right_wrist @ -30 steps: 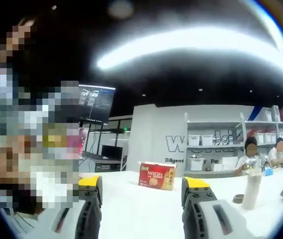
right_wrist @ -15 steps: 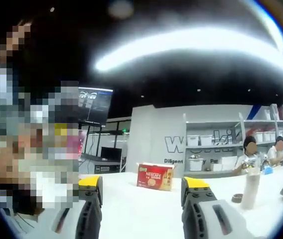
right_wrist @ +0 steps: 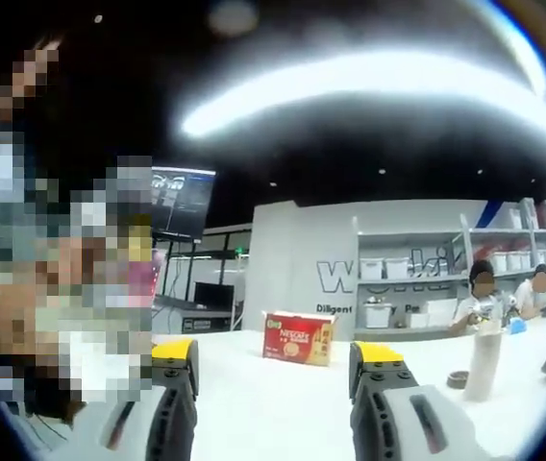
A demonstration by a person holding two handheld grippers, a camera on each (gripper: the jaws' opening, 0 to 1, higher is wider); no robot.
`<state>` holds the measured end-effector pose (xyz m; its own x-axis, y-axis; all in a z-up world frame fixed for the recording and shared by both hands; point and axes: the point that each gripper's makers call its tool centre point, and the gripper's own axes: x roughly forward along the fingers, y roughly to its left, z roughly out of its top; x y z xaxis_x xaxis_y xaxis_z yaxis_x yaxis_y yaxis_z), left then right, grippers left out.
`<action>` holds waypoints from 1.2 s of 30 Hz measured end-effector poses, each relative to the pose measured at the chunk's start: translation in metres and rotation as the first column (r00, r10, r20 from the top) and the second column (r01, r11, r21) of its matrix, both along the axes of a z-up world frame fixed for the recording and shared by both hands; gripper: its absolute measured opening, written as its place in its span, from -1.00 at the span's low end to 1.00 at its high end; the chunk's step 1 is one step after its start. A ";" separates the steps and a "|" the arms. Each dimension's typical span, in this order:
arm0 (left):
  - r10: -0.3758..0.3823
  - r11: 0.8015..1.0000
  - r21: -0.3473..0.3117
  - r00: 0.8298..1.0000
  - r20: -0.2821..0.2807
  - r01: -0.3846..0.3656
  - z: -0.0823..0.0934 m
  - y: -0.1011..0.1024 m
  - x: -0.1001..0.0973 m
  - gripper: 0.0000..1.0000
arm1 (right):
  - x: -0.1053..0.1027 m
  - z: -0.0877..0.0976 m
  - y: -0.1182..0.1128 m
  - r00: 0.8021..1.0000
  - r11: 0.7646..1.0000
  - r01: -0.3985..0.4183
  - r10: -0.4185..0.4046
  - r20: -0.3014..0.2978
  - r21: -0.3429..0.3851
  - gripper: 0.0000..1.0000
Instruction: Tear open the coffee pouch, take out the coffee, and pour the coffee from the pouch into the cup
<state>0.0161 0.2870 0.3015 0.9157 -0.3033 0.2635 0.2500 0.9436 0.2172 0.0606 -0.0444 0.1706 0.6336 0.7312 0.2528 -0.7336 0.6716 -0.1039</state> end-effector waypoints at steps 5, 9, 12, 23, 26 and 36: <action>-0.005 1.000 0.021 1.000 0.011 0.005 0.002 0.002 0.009 -0.04 | -0.001 -0.001 0.006 1.000 1.000 -0.013 0.013 -0.002 0.004 0.27; -0.037 0.999 0.042 0.997 0.073 0.034 0.009 0.002 0.018 -0.11 | -0.003 0.004 0.009 0.999 0.999 -0.032 0.032 -0.008 0.033 0.26; -0.026 0.998 0.060 0.998 0.060 0.022 0.006 0.007 0.032 -0.13 | -0.008 0.009 0.012 0.999 0.998 -0.043 0.043 0.005 0.035 0.26; -0.024 0.994 0.109 0.999 -0.027 0.027 -0.013 0.006 0.065 -0.07 | -0.004 0.003 0.010 0.998 0.997 -0.060 0.060 -0.009 0.040 0.25; -0.030 0.993 0.116 0.998 -0.052 0.036 -0.018 0.007 0.074 -0.05 | -0.004 0.001 0.010 0.998 0.997 -0.063 0.063 -0.015 0.042 0.25; -0.032 0.976 0.208 0.992 -0.119 0.056 -0.030 0.010 0.104 0.03 | -0.004 0.003 0.007 0.998 0.997 -0.069 0.070 -0.008 0.043 0.24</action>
<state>0.1196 0.2973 0.2716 0.9206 -0.3816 0.0835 0.3251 0.8670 0.3775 0.0569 -0.0371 0.1738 0.5840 0.7623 0.2790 -0.7796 0.6225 -0.0692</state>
